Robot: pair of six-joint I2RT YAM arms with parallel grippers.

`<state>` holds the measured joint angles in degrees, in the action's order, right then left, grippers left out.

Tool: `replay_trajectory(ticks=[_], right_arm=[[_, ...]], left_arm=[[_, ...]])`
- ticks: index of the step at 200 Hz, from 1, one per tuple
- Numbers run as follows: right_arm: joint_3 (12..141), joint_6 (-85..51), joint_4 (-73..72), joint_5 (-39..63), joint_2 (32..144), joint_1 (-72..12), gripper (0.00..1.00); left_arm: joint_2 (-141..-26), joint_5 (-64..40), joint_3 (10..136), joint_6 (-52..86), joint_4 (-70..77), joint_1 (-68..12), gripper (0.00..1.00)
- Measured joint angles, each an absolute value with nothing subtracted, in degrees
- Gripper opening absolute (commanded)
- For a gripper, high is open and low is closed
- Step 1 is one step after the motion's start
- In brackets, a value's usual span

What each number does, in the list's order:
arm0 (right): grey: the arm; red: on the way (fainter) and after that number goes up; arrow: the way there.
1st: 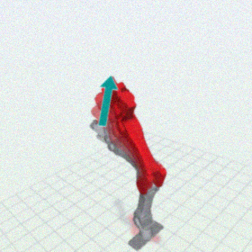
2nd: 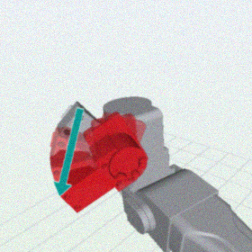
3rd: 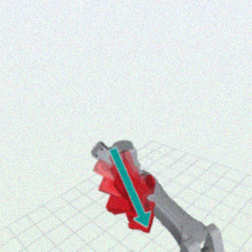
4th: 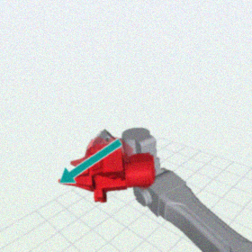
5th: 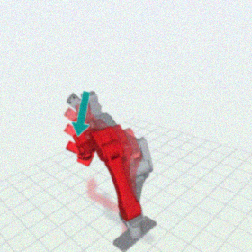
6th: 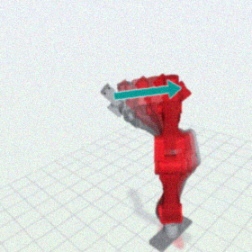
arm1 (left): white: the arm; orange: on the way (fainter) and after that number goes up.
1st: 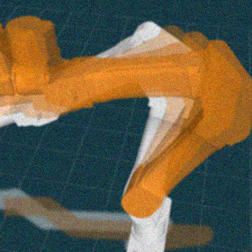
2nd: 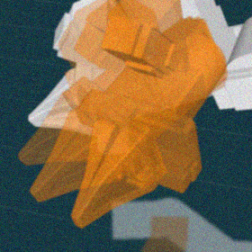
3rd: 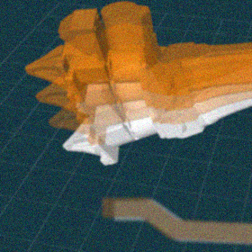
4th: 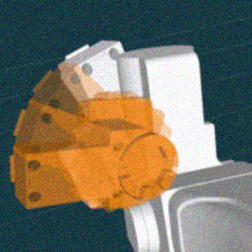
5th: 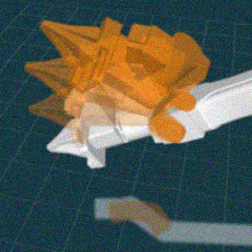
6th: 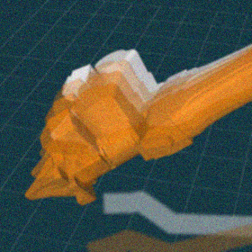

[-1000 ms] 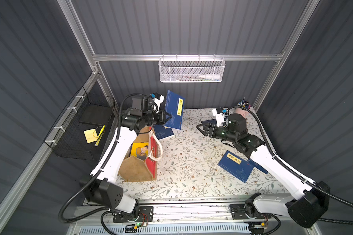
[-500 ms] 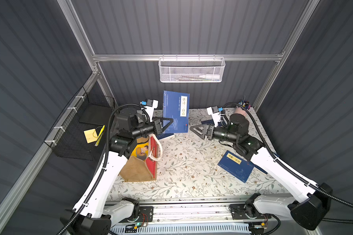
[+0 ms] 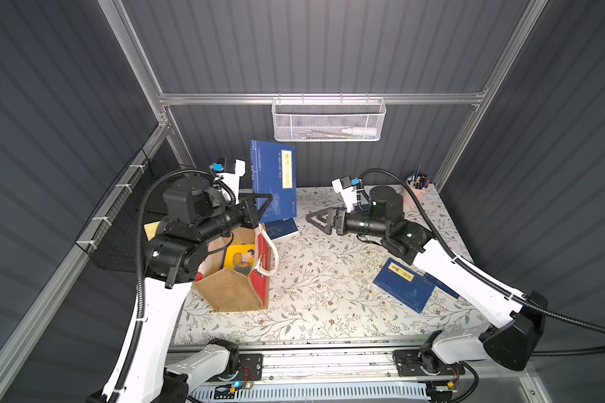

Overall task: Put the books into the canvas bag
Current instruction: Place the book in the canvas bag.

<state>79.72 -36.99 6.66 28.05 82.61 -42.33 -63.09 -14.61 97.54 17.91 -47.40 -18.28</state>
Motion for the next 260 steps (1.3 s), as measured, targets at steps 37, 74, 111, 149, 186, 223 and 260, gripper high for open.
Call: replay_trajectory(ticks=[37,74,111,149,186,223,260], right_arm=[[86.5,-37.3,10.4,26.2,91.9,-47.1,0.81],[93.1,-37.4,13.6,25.7,100.7,-50.6,0.8],[101.9,-37.3,17.1,25.8,108.9,-53.3,0.77],[107.4,-36.6,21.5,25.2,113.7,-54.6,0.56],[107.5,-36.8,23.5,23.7,113.9,-54.6,0.43],[107.5,-37.1,23.9,23.5,114.3,-54.5,0.56],[110.0,-37.0,24.9,24.0,117.8,-54.5,0.41]], left_arm=[[-62.8,2.9,99.7,14.4,-61.5,-18.3,0.0],[-66.3,13.0,99.6,11.5,-71.5,-18.3,0.0],[-68.7,13.0,98.5,8.9,-76.2,-18.3,0.0],[-72.5,8.9,96.0,8.1,-78.6,-18.3,0.0],[-72.3,7.2,94.0,8.1,-77.5,-18.3,0.0],[-72.4,7.6,92.9,8.5,-77.9,-18.3,0.0],[-72.0,14.5,92.9,10.8,-79.6,-18.3,0.0]])
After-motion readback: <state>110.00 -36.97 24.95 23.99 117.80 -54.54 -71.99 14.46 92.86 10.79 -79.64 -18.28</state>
